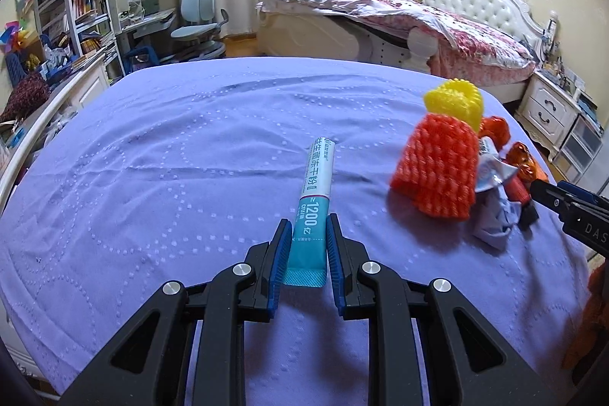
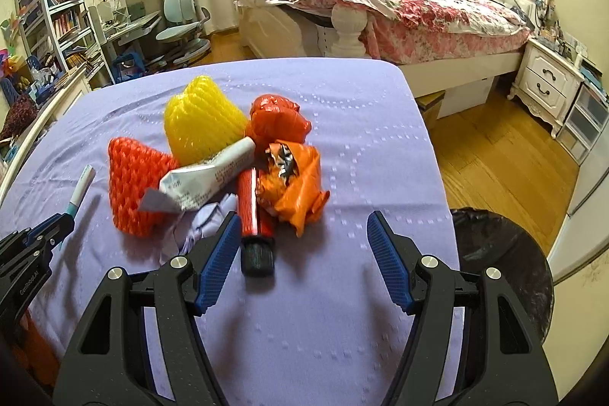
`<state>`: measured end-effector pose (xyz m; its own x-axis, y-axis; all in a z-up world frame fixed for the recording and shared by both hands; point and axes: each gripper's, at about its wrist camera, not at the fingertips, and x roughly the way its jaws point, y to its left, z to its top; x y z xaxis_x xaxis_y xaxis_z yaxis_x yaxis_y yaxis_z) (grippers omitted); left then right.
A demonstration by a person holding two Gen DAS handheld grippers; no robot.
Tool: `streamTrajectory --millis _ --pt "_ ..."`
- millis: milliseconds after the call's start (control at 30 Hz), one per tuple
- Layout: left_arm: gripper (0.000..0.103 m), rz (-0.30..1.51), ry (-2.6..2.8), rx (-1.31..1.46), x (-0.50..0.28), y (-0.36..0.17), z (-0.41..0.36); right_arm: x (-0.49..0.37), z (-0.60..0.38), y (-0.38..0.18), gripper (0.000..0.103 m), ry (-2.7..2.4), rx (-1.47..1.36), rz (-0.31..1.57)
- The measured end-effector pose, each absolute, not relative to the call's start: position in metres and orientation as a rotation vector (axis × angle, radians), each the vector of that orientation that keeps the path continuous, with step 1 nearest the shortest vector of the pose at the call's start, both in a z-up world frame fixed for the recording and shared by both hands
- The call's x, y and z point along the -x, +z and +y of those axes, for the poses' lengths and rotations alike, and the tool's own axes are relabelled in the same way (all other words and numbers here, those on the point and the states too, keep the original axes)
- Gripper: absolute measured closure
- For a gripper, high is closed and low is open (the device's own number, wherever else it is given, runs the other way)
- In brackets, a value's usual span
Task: Collect trash
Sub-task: 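Grasp the orange crumpled bag with the right gripper while the left holds the teal tube, then carry the teal tube and orange bag over the black bin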
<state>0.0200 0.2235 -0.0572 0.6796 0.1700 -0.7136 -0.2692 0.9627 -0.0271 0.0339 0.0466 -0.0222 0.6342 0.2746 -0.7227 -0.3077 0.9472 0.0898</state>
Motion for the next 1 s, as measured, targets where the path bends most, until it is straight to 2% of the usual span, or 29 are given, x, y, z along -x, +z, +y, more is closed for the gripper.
streamTrajectory --millis 233,333,433,1000 --pt "0.081 0.8 0.248 0.147 -0.026 -0.06 0.229 -0.048 0.054 -0.024 0.039 0.343 0.025 0.829" --pt "0.081 0.806 0.246 0.154 -0.028 -0.061 0.23 -0.052 0.055 -0.026 0.055 0.367 0.006 0.843" --pt "0.081 0.808 0.244 0.155 -0.028 -0.061 0.23 -0.049 0.053 -0.026 0.063 0.382 -0.006 0.839" --pt "0.081 0.789 0.194 0.146 -0.006 -0.057 0.204 -0.009 0.025 -0.022 0.064 0.358 -0.004 0.815"
